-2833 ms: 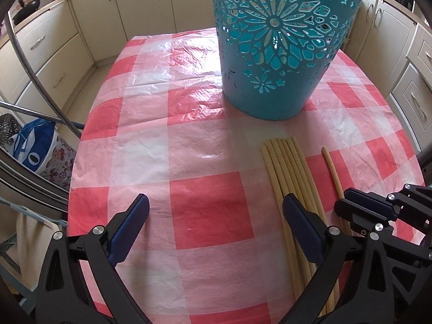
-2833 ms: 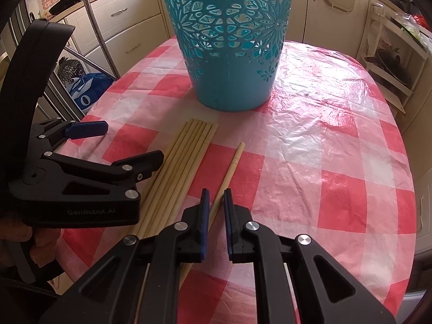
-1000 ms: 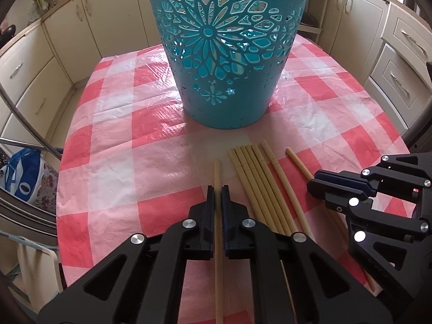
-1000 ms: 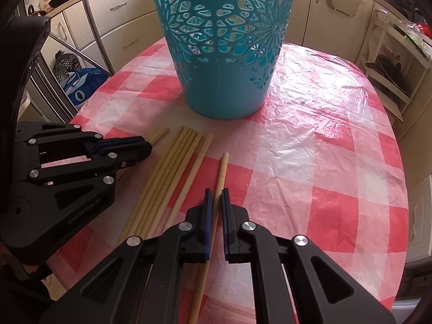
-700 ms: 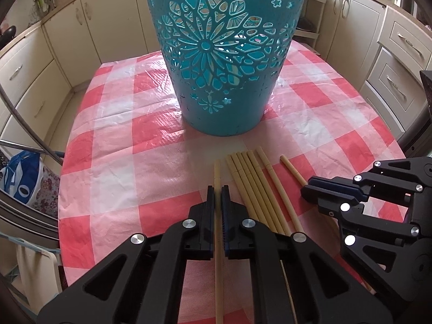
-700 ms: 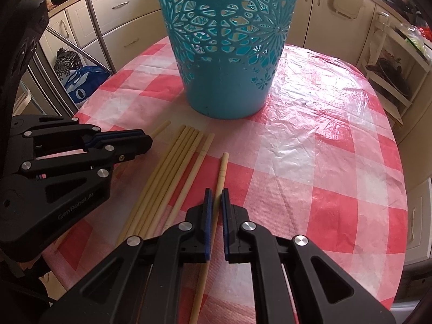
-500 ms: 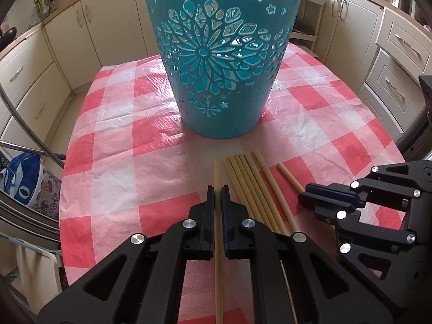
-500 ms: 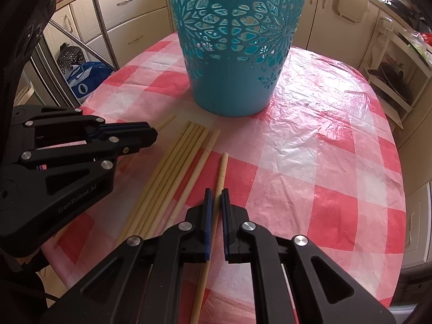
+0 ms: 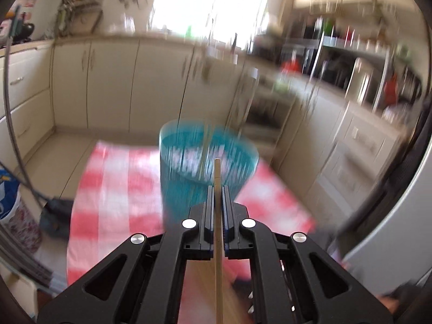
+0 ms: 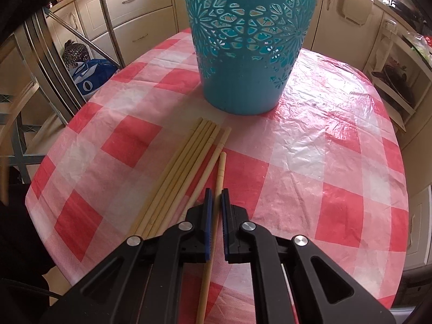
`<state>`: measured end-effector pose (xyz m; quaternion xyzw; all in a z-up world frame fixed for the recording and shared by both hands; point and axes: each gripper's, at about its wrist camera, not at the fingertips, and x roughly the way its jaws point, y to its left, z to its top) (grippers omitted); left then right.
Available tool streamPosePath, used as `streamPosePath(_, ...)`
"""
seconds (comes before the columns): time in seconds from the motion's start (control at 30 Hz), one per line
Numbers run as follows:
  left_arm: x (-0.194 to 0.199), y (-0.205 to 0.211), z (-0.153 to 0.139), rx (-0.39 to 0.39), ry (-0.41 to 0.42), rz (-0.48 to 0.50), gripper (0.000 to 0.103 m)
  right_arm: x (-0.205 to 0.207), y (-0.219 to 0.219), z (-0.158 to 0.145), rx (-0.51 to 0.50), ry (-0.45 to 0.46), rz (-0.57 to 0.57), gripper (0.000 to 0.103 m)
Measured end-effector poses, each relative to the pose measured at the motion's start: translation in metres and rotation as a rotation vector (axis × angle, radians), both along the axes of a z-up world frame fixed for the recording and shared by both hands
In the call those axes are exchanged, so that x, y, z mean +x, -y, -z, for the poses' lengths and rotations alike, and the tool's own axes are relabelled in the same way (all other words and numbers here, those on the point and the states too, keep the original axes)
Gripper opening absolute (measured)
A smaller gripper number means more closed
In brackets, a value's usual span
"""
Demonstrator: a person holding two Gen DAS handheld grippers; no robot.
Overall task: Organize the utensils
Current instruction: 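Lift the chopstick with the left tool and carry it over the basket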
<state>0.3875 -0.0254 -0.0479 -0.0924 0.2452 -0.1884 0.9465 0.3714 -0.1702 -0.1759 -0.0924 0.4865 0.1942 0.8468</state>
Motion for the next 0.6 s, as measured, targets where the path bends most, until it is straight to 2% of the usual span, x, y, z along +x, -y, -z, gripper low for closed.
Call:
streamPosePath(0.23,0.024,0.004,-0.065,-0.082,0.237,-0.107,0.005,-0.001,-0.001,0.0,-0.006,0.011,-0.009,0.007)
streamPosePath(0.33,0.046,0.009,-0.08,-0.115,0.308,-0.174,0.005,-0.001,-0.002,0.0,-0.008,0.016,-0.014,0.007)
streamPosePath(0.47,0.081,0.013,-0.083,-0.144,0.349,-0.272,0.005,0.002,-0.003,0.001,0.0,0.015,-0.024,0.007)
streamPosePath(0.6,0.109,0.019,-0.069,-0.118,0.344,-0.337,0.005,0.005,-0.003,0.001,0.002,0.015,-0.035,0.007)
